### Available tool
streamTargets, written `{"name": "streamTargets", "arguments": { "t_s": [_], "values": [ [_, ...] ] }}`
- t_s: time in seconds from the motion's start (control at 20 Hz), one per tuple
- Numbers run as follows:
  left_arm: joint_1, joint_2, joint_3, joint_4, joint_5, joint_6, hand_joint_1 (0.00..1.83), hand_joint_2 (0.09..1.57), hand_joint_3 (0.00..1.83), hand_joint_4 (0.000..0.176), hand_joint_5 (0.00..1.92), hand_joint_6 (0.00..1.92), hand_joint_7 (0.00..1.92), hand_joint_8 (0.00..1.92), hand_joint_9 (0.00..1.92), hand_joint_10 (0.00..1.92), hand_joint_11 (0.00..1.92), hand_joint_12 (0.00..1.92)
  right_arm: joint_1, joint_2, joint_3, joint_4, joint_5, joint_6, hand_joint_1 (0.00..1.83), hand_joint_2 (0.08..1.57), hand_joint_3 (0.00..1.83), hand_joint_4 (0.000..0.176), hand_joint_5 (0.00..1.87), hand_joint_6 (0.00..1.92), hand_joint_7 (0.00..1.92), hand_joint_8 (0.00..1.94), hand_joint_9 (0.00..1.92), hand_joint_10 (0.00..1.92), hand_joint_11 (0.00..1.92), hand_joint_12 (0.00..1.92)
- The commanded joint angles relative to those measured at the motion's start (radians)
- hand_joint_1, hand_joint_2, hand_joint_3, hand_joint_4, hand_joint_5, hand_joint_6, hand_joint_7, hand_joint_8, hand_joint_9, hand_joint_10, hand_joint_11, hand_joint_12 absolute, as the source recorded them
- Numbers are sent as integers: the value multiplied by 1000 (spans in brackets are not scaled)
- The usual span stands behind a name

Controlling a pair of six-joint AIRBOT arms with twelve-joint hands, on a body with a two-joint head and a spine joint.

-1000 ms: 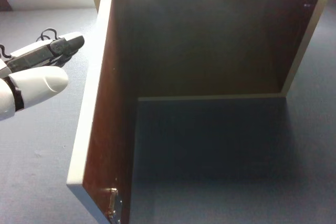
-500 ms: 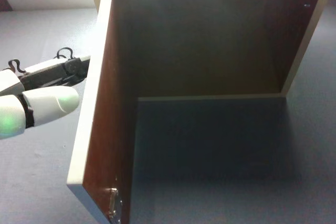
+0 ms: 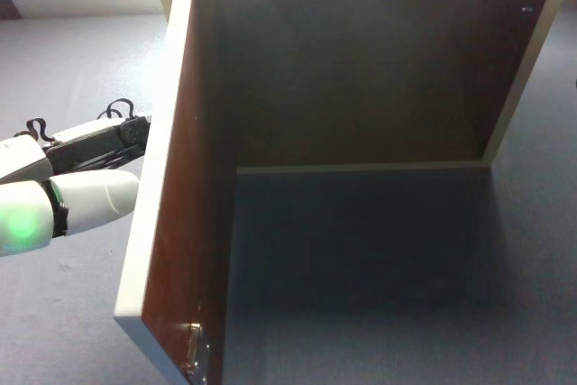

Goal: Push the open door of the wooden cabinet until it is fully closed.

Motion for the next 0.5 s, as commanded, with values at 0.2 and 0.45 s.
{"name": "streamTargets", "arguments": {
  "t_s": [0.2,0.45],
  "values": [
    [-48,-4,4,24,-95,-5,0,1485,1,16,46,3,135,9,115,8,112,8,5,-1,5,28,121,9,515,1409,0,0,374,1,365,1,296,0,65,409],
    [-101,-47,26,63,-52,-5,0,1497,6,0,51,6,120,0,114,3,105,3,5,-2,5,28,122,9,509,1401,0,0,385,3,369,2,301,1,83,371]
  ]
}}
